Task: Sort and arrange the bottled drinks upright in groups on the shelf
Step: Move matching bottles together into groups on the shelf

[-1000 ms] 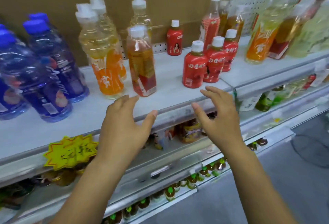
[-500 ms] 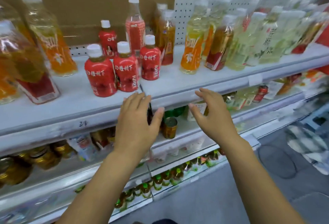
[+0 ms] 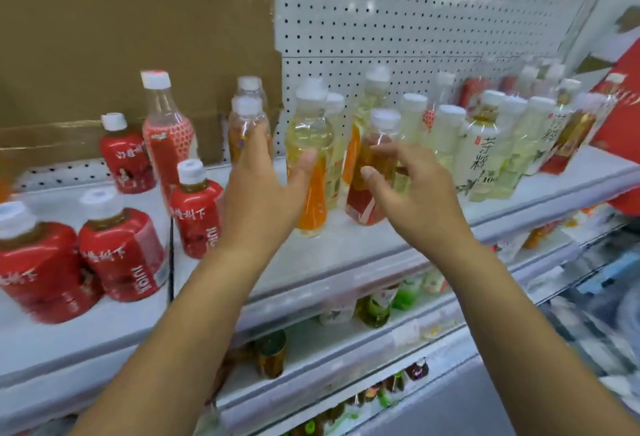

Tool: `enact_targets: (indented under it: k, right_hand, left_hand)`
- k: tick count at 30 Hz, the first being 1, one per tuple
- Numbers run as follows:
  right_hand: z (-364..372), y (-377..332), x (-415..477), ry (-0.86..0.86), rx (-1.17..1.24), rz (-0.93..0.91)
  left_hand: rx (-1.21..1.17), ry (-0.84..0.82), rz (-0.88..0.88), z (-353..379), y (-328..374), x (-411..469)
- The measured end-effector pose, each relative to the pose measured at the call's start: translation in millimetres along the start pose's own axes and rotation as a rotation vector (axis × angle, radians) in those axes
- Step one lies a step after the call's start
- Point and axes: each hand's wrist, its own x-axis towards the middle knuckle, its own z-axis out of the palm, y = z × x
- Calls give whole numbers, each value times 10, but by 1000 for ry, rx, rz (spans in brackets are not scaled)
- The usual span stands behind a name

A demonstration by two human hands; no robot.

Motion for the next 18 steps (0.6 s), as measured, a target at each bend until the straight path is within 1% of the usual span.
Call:
enact_targets:
  k: [2, 4, 6, 10, 14, 16, 18]
  right_hand:
    - [-44, 29, 318, -11, 18, -23]
    - [-117, 45, 646, -8, -13, -29]
    - [-187, 60, 969, -14, -55, 0]
    - [-124, 159, 1578, -84, -159, 92]
    - [11, 225, 1924, -234, -126, 220]
    - [85, 264, 1974, -280, -142, 241]
    - [146, 312, 1992, -261, -99, 218]
  left_hand:
    - [-44, 44, -31, 127, 66, 279]
    - [-107, 110, -43, 218, 108, 488]
    - [-182, 144, -35, 274, 155, 629]
    - [-249, 103, 11, 365, 168, 770]
    - [-272, 61, -23, 372, 194, 784]
    - [-294, 20, -65, 350, 215, 789]
    - [-319, 19, -91, 339, 229, 793]
